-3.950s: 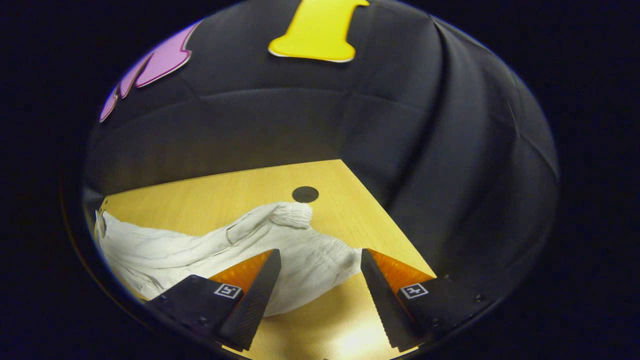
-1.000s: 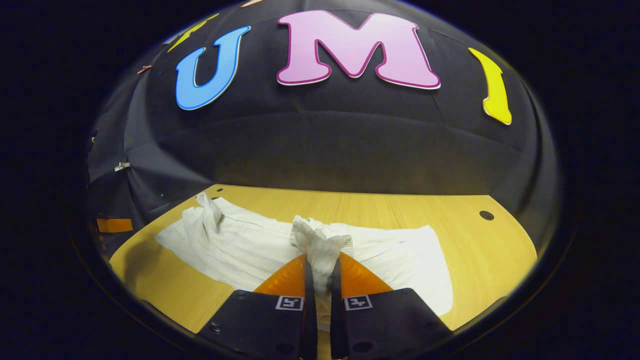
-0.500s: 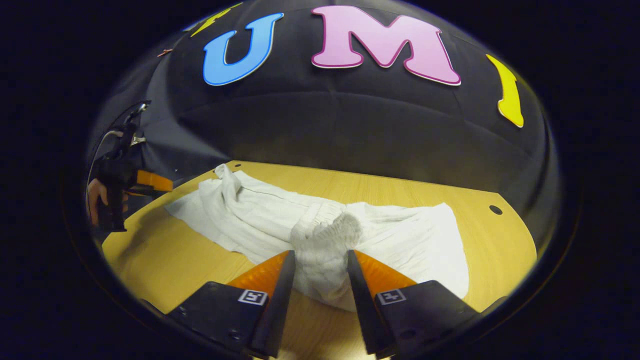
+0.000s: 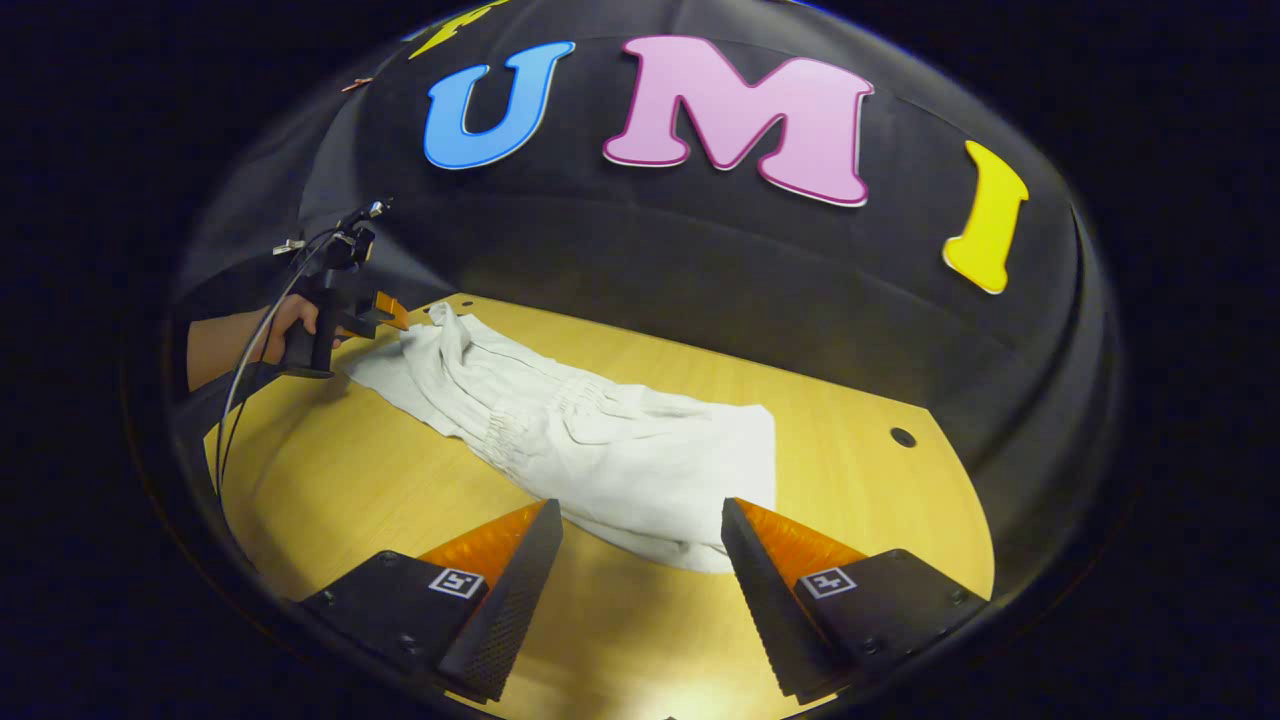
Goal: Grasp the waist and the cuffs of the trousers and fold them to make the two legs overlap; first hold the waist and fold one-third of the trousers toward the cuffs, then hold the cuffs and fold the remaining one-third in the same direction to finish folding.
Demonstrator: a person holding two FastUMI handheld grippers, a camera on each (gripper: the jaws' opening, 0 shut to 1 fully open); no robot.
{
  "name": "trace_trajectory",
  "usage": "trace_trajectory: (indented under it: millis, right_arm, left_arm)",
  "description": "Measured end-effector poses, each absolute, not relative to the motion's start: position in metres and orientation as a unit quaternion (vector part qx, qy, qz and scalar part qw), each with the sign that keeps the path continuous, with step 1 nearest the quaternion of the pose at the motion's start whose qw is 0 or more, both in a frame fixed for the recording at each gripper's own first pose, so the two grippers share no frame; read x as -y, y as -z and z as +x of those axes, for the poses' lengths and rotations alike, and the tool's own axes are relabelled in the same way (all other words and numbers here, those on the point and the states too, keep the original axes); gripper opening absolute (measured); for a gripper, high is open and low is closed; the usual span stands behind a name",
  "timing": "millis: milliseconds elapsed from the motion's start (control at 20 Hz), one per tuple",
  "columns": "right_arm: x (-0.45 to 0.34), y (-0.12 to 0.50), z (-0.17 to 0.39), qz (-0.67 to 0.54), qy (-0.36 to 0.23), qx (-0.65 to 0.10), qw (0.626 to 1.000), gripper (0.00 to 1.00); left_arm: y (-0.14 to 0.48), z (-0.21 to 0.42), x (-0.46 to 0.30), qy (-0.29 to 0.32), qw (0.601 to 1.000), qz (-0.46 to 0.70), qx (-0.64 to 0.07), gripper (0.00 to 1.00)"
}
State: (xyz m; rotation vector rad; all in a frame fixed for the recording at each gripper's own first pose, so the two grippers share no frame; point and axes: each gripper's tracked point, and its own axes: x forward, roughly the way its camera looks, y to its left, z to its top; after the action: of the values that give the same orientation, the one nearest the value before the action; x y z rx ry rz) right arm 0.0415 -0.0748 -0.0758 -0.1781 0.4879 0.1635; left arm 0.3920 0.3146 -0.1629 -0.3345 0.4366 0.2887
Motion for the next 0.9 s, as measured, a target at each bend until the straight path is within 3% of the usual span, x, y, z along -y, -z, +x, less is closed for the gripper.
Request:
trace_trajectory:
  millis: [300,450,550,650,700,850,900]
  right_arm:
    - [0.171,0.015,-0.03,-0.067,0.027,-0.272,0.96,0.98]
    - [0.197,0.002,-0.076,-0.017,0.076,-0.292,0.953,0.98]
    - [0.21,0.004,-0.096,-0.055,0.084,-0.314,0.944,0.98]
    - [0.211,-0.007,-0.095,-0.07,0.078,-0.306,0.946,0.98]
    - [0.208,-0.011,-0.094,-0.071,0.074,-0.3,0.949,0.98]
    - [0.193,-0.006,-0.088,-0.065,0.051,-0.301,0.95,0.98]
    - [0.189,-0.003,-0.087,-0.061,0.044,-0.302,0.95,0.98]
  left_arm:
    - [0.185,0.406,-0.311,-0.16,0.949,-0.118,-0.244,0.97]
    - [0.189,0.411,-0.304,-0.136,0.953,-0.061,-0.264,0.96]
    - [0.186,0.416,-0.294,-0.111,0.955,-0.042,-0.272,0.94]
    - [0.187,0.418,-0.295,-0.112,0.954,-0.039,-0.274,0.8]
    - [0.187,0.416,-0.293,-0.112,0.954,-0.041,-0.274,0.84]
    - [0.187,0.419,-0.28,-0.095,0.955,-0.04,-0.277,0.67]
    - [0.187,0.419,-0.277,-0.092,0.955,-0.034,-0.278,0.44]
